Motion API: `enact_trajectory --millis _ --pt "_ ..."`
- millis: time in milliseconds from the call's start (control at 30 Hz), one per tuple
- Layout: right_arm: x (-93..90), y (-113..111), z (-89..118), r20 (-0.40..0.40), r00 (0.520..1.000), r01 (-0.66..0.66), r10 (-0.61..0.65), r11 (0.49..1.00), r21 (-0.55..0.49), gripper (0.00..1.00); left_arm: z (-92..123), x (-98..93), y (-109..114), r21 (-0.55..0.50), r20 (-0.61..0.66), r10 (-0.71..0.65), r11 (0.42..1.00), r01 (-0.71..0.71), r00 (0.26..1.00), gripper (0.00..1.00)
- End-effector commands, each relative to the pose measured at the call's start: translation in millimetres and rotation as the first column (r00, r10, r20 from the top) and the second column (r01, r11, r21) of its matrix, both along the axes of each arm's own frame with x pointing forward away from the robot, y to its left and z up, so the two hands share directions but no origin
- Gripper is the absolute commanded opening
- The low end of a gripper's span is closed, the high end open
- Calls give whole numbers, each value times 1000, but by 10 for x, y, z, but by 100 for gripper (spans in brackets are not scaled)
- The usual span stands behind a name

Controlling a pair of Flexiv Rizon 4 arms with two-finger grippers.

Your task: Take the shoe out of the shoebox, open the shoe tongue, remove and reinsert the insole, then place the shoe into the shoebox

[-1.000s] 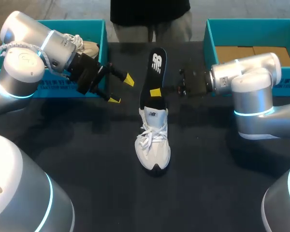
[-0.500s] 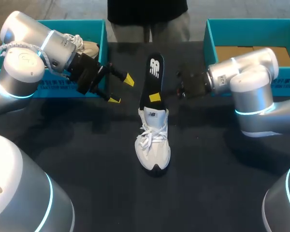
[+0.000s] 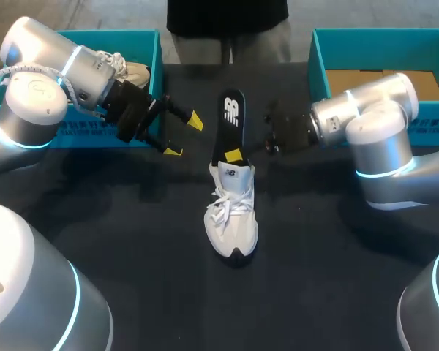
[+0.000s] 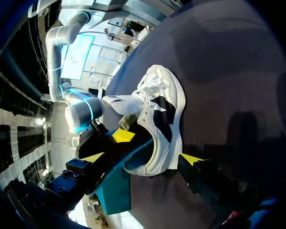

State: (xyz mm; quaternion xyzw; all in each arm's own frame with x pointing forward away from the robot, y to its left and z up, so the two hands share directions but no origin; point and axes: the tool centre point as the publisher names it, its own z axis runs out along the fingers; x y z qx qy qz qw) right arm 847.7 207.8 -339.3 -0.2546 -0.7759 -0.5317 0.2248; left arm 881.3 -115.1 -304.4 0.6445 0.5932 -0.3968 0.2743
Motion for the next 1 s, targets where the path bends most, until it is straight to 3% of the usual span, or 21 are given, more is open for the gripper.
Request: enact_trajectory --millis 33,400,467,533,1000 --pt "-8 8 63 11 1000 5 -5 1000 -5 16 -6 -6 -6 1 3 2 1000 -2 1000 100" --pt "133 -27 198 39 999 -8 9 1000 -29 12 -6 -6 -6 1 3 2 1000 -2 1000 100" --pt "139 -21 188 32 999 -14 15 999 -34 3 -6 -6 -6 1 3 2 1000 -2 1000 100" --pt "144 -17 166 23 1000 -19 20 999 -36 0 -6 -6 -6 1 3 2 1000 -2 1000 100" --pt "-84 65 0 -62 996 -76 70 992 -96 0 -6 -6 -6 1 3 2 1000 -2 1000 100"
